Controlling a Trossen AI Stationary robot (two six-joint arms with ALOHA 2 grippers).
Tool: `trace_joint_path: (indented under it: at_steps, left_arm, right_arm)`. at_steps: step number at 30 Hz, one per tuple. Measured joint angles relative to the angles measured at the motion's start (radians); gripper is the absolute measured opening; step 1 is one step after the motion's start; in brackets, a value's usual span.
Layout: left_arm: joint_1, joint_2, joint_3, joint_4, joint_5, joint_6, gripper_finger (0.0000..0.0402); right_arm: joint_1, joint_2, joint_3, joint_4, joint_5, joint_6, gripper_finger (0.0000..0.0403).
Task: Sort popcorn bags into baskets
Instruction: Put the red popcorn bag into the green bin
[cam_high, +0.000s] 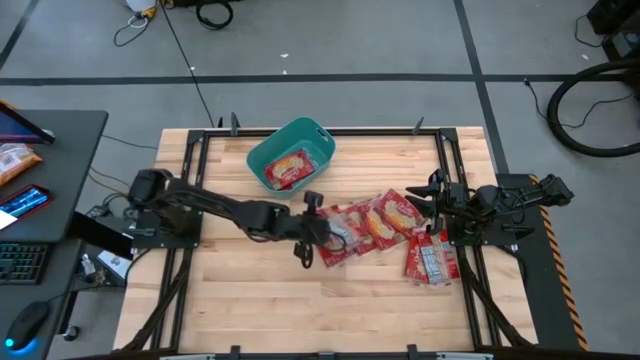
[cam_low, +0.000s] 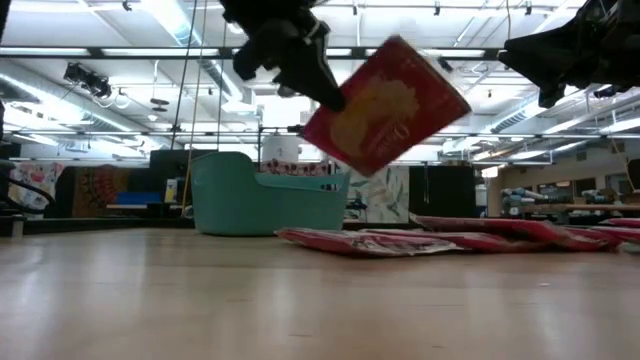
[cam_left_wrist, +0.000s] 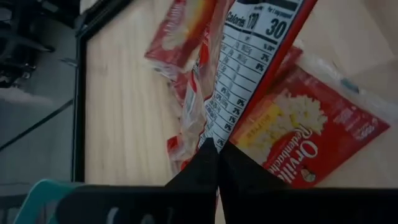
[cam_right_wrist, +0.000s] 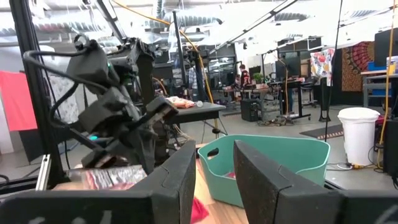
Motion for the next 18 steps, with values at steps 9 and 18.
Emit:
trace_joint_path:
  at_steps: [9, 18]
  left_arm:
    - [0.000, -0.022, 0.000, -0.029, -0.261, -0.029, 0.0003]
    - [0.020, -0.022, 0.000, -0.046, -0.589, -0.035, 0.0003]
  right_arm:
    - [0.000, 0.000, 0.000, 0.005, 0.000, 0.000, 0.0114]
    - [0.000, 0.000, 0.000, 0.005, 0.000, 0.000, 0.0114]
